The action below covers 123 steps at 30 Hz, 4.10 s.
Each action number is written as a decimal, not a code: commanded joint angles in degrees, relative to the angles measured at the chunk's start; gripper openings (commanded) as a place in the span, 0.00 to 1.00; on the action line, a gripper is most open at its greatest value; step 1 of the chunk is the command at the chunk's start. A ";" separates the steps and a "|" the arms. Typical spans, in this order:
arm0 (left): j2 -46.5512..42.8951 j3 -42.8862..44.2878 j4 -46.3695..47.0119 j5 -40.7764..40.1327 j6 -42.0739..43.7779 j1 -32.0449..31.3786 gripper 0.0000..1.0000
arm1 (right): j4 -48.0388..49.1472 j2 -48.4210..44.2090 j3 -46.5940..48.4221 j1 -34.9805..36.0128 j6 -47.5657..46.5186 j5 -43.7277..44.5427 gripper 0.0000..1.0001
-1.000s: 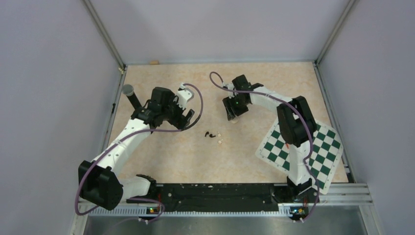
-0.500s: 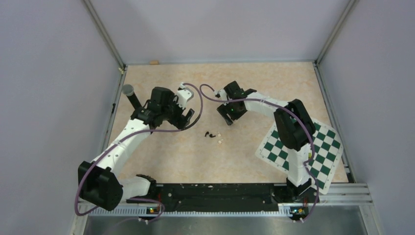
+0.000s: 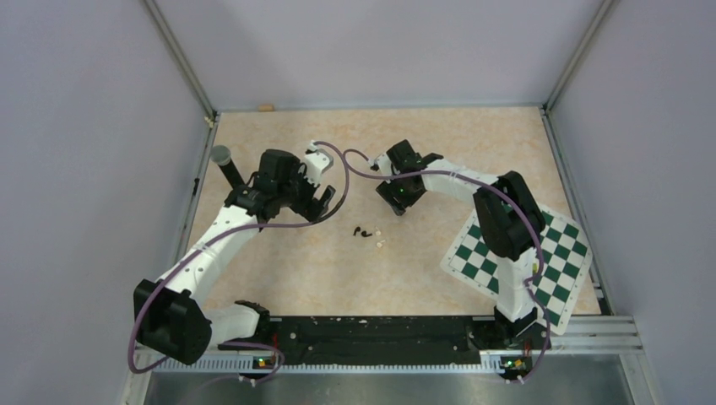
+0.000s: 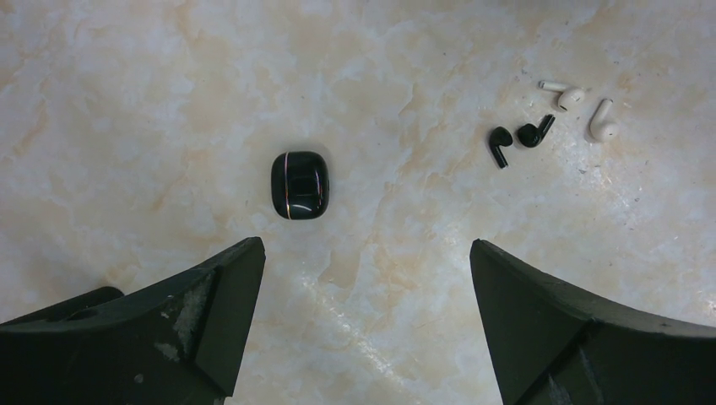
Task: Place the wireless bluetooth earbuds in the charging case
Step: Pick up the charging case from the center of the board, then pass from the right arm to the left, then pass from the left arm to the right
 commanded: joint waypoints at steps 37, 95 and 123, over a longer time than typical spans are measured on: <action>22.86 31.52 11.47 31.35 -30.94 -10.21 0.98 | 19.71 -47.50 -21.71 0.88 -16.95 -6.90 0.38; 30.51 31.87 12.68 40.62 -33.53 -12.16 0.24 | 25.47 -49.26 -24.52 3.60 -14.60 -5.93 0.44; 16.52 27.21 -13.57 46.86 7.78 -7.94 0.10 | -0.05 -38.39 -11.97 -8.07 -9.69 -59.35 0.86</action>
